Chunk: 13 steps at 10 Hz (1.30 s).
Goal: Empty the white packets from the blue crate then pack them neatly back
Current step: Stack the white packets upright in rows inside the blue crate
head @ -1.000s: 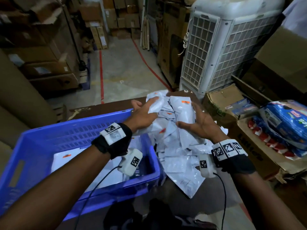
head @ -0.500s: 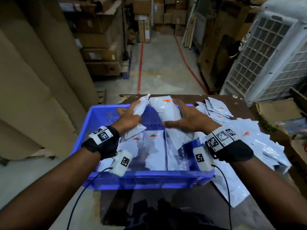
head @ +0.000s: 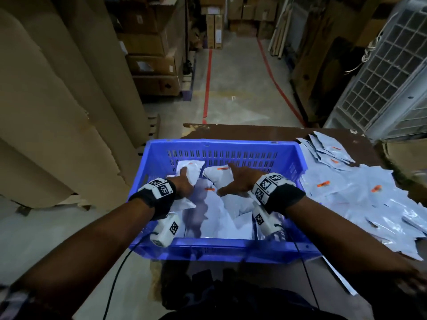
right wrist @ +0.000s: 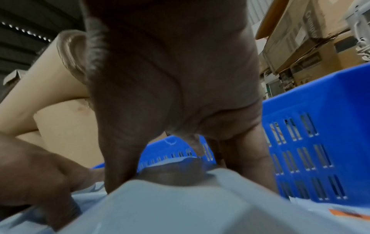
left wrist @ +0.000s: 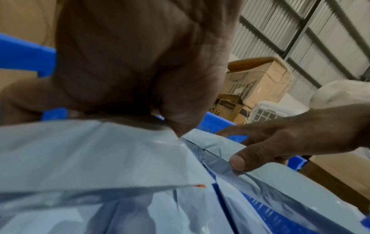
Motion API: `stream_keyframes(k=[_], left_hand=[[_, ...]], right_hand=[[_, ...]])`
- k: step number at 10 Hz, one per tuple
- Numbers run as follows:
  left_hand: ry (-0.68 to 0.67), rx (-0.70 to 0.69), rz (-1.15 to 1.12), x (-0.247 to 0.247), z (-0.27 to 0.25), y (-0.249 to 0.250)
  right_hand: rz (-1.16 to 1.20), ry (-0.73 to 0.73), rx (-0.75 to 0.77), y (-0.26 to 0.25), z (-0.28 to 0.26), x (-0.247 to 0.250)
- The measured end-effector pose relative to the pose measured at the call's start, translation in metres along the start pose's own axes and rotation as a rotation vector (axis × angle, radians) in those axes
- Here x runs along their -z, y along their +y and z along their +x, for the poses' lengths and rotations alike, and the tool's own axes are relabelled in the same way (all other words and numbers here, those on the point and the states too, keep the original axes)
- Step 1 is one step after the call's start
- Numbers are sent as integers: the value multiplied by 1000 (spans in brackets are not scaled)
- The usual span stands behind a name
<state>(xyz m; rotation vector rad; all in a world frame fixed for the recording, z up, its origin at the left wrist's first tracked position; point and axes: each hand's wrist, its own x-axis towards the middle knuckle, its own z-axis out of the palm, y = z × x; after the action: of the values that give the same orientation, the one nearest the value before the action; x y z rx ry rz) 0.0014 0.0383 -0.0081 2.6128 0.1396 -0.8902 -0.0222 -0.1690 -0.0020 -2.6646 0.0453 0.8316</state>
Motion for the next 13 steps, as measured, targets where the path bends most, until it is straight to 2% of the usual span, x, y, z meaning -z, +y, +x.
stream_keyframes(k=[1, 3, 4, 6, 7, 8, 9, 11, 13], left_hand=[[57, 10, -20, -5, 4, 9], [25, 51, 126, -16, 22, 15], [-36, 29, 386, -19, 33, 13], [-271, -91, 629, -11, 43, 4], [-252, -58, 616, 1, 50, 4], [-148, -97, 830, 9, 55, 11], [-137, -198, 838, 0, 79, 4], [-250, -241, 830, -25, 95, -15], [-254, -201, 808, -29, 103, -53]], right_hand=[[-49, -32, 6, -8, 13, -10], [-12, -11, -6, -14, 36, -29], [14, -3, -23, -15, 47, -38], [64, 2, -46, -22, 63, -54], [58, 0, -21, -31, 72, -67], [46, -8, -9, -38, 79, -78], [43, -33, -3, -41, 85, -84], [60, -124, -1, -39, 83, -84], [7, -134, 11, -41, 82, -92]])
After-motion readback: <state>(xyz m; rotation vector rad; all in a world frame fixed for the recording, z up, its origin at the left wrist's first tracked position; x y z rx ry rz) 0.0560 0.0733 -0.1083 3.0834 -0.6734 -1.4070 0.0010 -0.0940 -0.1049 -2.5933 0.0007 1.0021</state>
